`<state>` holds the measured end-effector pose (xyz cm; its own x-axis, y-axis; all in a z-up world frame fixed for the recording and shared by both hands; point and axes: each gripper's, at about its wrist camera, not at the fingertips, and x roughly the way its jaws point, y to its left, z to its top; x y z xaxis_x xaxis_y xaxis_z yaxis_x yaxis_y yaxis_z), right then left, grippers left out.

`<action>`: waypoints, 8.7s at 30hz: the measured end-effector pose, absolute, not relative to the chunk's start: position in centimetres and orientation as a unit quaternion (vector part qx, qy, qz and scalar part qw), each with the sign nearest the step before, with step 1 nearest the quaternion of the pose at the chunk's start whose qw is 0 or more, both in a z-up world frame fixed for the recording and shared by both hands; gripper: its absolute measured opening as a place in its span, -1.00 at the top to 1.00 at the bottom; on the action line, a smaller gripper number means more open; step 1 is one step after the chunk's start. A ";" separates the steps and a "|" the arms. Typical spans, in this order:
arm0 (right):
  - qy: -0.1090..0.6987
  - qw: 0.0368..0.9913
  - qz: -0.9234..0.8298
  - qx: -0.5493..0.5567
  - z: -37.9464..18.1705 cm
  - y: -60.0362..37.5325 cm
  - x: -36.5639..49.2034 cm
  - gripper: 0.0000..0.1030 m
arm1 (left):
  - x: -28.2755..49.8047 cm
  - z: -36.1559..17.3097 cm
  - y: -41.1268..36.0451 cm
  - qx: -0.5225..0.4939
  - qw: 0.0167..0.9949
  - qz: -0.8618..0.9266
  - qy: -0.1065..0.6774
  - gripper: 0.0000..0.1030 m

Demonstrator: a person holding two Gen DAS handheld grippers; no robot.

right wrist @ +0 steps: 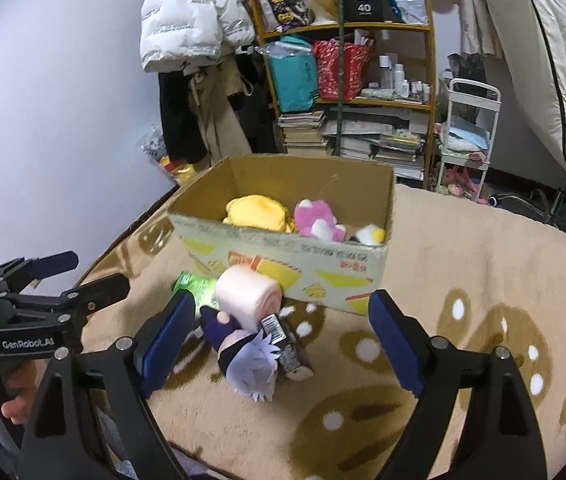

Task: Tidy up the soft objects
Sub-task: 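Withdraw both grippers from the box toward the remaining toys, then grasp the purple-haired doll with the right gripper while the left gripper reaches toward the green tissue pack, then lift the purple doll with the right gripper while the left gripper grasps and lifts the green tissue pack, then lower the doll into the box with the right gripper while the left gripper lowers the green tissue pack in, then open both grippers and withdraw them toward the roll cake plush and black tissue pack, then grasp the black 'Face' tissue pack with the right gripper while the left gripper grasps the pink roll cake plush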

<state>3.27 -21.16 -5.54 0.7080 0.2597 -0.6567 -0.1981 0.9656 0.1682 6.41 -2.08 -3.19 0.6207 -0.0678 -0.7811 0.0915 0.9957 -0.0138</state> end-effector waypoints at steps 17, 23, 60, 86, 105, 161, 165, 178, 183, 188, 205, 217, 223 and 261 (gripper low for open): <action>0.421 0.890 0.174 -0.017 -10.4 -17.0 6.4 -0.29 | 12.8 -8.6 -0.8 -0.023 0.836 -0.047 0.546 -0.91; 0.447 0.874 0.192 -0.023 -12.5 -16.0 7.7 -0.29 | 14.8 -10.9 -0.7 -0.029 0.810 -0.049 0.584 -0.91; 0.540 0.815 0.210 -0.030 -16.4 -14.6 9.7 0.02 | 18.5 -16.2 -2.6 -0.113 0.752 -0.123 0.638 -0.91; 0.517 0.837 0.176 -0.021 -14.0 -15.9 7.4 0.04 | 16.8 -15.9 -1.6 -0.107 0.779 -0.074 0.614 -0.24; 0.412 0.900 0.136 0.031 -7.3 -21.1 4.7 0.04 | 8.6 -5.0 -1.5 -0.066 0.897 -0.086 0.428 -0.24; 0.359 0.926 0.112 0.035 -6.2 -23.6 15.8 -0.01 | 19.1 -3.8 -5.8 -0.003 0.940 -0.099 0.327 -0.30; 0.367 0.922 0.115 0.043 -6.6 -23.8 15.6 -0.03 | 18.9 -4.2 -6.0 0.007 0.938 -0.098 0.333 -0.35; 0.357 0.925 0.118 0.051 -5.9 -24.0 13.2 -0.62 | 16.7 -3.0 -5.3 0.007 0.941 -0.082 0.328 -0.85; 0.352 0.928 0.114 0.050 -5.2 -24.0 11.6 -0.74 | 14.8 -2.1 -4.6 0.006 0.944 -0.074 0.321 -0.92; 0.353 0.928 0.109 0.045 -4.8 -23.9 9.7 -0.78 | 12.8 -1.3 -4.2 0.017 0.944 -0.068 0.322 -0.96; 0.385 0.917 0.091 0.051 -5.9 -24.0 4.5 -0.80 | 8.3 -1.5 -4.5 0.002 0.922 -0.112 0.371 -0.96; 0.418 0.903 0.088 0.052 -8.4 -23.7 5.1 -0.80 | 9.5 -3.7 -5.9 0.009 0.904 -0.137 0.405 -0.96; 0.467 0.879 0.087 0.047 -10.7 -23.1 6.6 -0.80 | 11.3 -5.3 -7.8 0.009 0.891 -0.164 0.424 -0.96; 0.572 0.811 0.107 0.050 -17.5 -21.9 10.0 0.01 | 15.9 -14.0 -10.0 0.010 0.808 -0.169 0.564 0.08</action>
<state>9.97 -21.90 -17.52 0.3219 0.2319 -0.9179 -0.1164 0.9719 0.2047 15.89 -9.98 -14.04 0.3066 -0.2616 -0.9152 0.2833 0.9430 -0.1747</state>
